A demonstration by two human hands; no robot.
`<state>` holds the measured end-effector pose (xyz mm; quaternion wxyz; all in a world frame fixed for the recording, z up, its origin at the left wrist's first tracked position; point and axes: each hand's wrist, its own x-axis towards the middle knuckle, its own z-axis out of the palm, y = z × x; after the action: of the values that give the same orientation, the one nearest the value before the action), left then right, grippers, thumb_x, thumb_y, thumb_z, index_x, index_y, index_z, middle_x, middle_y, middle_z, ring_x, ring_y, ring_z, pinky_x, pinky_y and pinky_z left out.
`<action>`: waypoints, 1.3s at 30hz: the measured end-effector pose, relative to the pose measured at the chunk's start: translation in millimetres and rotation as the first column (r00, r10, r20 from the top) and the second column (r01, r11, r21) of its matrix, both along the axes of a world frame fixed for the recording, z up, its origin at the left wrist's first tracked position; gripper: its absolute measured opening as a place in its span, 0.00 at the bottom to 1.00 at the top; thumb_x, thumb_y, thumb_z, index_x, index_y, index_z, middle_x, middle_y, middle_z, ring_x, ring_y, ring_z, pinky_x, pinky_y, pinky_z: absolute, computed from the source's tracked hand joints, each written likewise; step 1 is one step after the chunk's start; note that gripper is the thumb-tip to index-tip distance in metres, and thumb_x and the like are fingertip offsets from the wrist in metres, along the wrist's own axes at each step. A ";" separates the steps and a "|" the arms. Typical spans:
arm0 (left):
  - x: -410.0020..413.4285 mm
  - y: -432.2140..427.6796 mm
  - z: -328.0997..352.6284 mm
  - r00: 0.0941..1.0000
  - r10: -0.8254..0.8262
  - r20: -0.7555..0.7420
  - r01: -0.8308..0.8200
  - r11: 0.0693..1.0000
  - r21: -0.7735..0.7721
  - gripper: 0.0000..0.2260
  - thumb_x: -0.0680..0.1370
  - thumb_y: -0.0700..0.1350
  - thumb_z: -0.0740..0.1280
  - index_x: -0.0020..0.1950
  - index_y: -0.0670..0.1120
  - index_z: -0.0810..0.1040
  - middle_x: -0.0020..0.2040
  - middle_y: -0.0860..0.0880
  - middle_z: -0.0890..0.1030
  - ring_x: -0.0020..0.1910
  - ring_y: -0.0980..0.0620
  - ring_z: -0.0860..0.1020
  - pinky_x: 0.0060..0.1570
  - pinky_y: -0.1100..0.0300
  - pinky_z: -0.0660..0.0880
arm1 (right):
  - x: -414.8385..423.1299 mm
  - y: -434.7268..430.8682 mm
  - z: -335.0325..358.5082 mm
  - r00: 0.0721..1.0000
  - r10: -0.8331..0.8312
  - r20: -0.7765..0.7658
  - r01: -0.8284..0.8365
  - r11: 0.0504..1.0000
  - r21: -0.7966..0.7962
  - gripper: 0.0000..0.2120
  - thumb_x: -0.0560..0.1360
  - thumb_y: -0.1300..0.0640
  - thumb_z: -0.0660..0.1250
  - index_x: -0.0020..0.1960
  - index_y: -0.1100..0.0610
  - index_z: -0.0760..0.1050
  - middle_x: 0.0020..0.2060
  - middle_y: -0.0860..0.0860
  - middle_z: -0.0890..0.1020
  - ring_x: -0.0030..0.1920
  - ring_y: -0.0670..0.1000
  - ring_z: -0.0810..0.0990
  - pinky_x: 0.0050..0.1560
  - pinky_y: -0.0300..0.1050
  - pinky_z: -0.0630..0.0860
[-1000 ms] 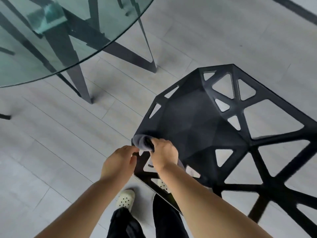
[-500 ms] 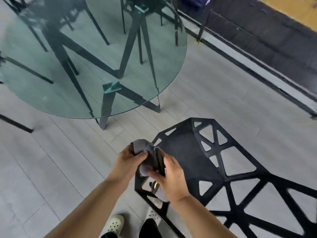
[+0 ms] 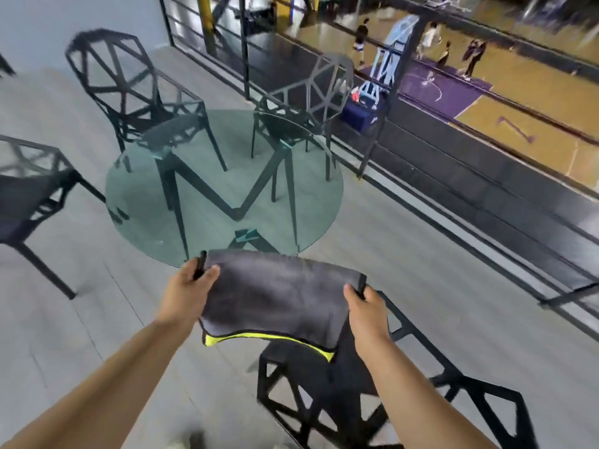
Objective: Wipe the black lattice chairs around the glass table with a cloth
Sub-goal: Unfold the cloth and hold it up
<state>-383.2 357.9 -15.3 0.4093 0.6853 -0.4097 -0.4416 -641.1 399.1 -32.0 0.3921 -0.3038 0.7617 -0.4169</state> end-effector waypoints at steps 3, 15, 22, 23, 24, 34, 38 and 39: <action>34.6 -3.3 23.3 1.000 0.020 -0.003 -0.020 0.999 -0.049 0.03 0.77 0.44 0.66 0.45 0.45 0.77 0.42 0.48 0.78 0.42 0.48 0.75 0.42 0.56 0.70 | 19.3 -11.8 26.0 0.999 0.003 0.048 0.001 0.997 -0.079 0.15 0.76 0.56 0.66 0.45 0.70 0.72 0.34 0.54 0.71 0.36 0.50 0.67 0.36 0.44 0.63; 150.8 -4.6 54.3 0.937 -0.280 -0.208 0.259 0.958 -0.121 0.08 0.76 0.33 0.66 0.40 0.44 0.76 0.30 0.56 0.79 0.32 0.59 0.77 0.36 0.67 0.73 | 269.0 -39.3 75.2 0.959 0.272 0.083 -0.253 0.949 -0.189 0.07 0.76 0.53 0.67 0.40 0.51 0.79 0.39 0.49 0.83 0.44 0.50 0.82 0.49 0.52 0.79; 238.6 -32.4 24.7 0.860 -0.430 -0.273 0.391 0.901 -0.187 0.19 0.69 0.28 0.68 0.57 0.40 0.75 0.50 0.41 0.82 0.51 0.46 0.79 0.49 0.57 0.76 | 378.1 -57.7 62.5 0.924 0.260 0.281 -0.219 0.961 -0.171 0.10 0.81 0.63 0.57 0.46 0.58 0.77 0.41 0.55 0.84 0.41 0.52 0.83 0.45 0.50 0.79; 248.3 -37.0 19.8 0.858 -0.475 -0.193 0.447 0.878 -0.172 0.16 0.72 0.28 0.66 0.56 0.43 0.76 0.48 0.44 0.81 0.50 0.47 0.78 0.50 0.60 0.75 | 381.9 -59.5 57.5 0.937 0.268 0.223 -0.233 0.957 -0.173 0.12 0.80 0.66 0.57 0.44 0.56 0.77 0.41 0.53 0.84 0.42 0.52 0.83 0.43 0.46 0.79; 255.5 -41.2 17.5 0.851 -0.514 -0.112 0.496 0.855 -0.153 0.13 0.75 0.30 0.66 0.53 0.47 0.76 0.46 0.49 0.80 0.48 0.51 0.77 0.48 0.68 0.73 | 381.6 -61.7 52.2 0.959 0.264 0.100 -0.245 0.955 -0.169 0.15 0.78 0.68 0.57 0.44 0.52 0.78 0.43 0.50 0.84 0.44 0.49 0.83 0.44 0.41 0.77; 293.9 -110.6 3.8 0.799 -0.535 -0.275 0.555 0.832 -0.005 0.12 0.68 0.33 0.66 0.46 0.47 0.81 0.41 0.53 0.82 0.42 0.57 0.78 0.44 0.68 0.72 | 357.0 -113.7 22.3 0.853 0.477 -0.212 -0.448 0.878 0.171 0.16 0.65 0.65 0.70 0.49 0.52 0.73 0.42 0.44 0.74 0.49 0.48 0.73 0.51 0.43 0.73; 297.6 -138.0 -26.0 0.880 -0.474 -0.021 0.471 0.867 0.163 0.09 0.76 0.31 0.64 0.50 0.44 0.78 0.46 0.47 0.79 0.48 0.51 0.75 0.43 0.66 0.67 | 356.7 -148.3 -2.1 0.838 0.527 -0.140 -0.482 0.836 0.261 0.10 0.68 0.63 0.69 0.44 0.53 0.72 0.37 0.44 0.75 0.38 0.44 0.73 0.35 0.31 0.68; 296.2 -145.2 -33.1 0.884 -0.467 0.033 0.452 0.870 0.199 0.08 0.76 0.34 0.65 0.52 0.44 0.77 0.47 0.46 0.79 0.49 0.51 0.74 0.43 0.65 0.66 | 357.8 -158.8 -9.1 0.840 0.523 -0.142 -0.478 0.839 0.261 0.10 0.68 0.62 0.69 0.42 0.51 0.71 0.36 0.44 0.75 0.39 0.45 0.74 0.36 0.33 0.68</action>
<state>-86.9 212.7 -48.4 0.2100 0.6207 -0.5339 -0.5345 -283.3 240.3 -41.2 0.4365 -0.4907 0.7322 -0.1803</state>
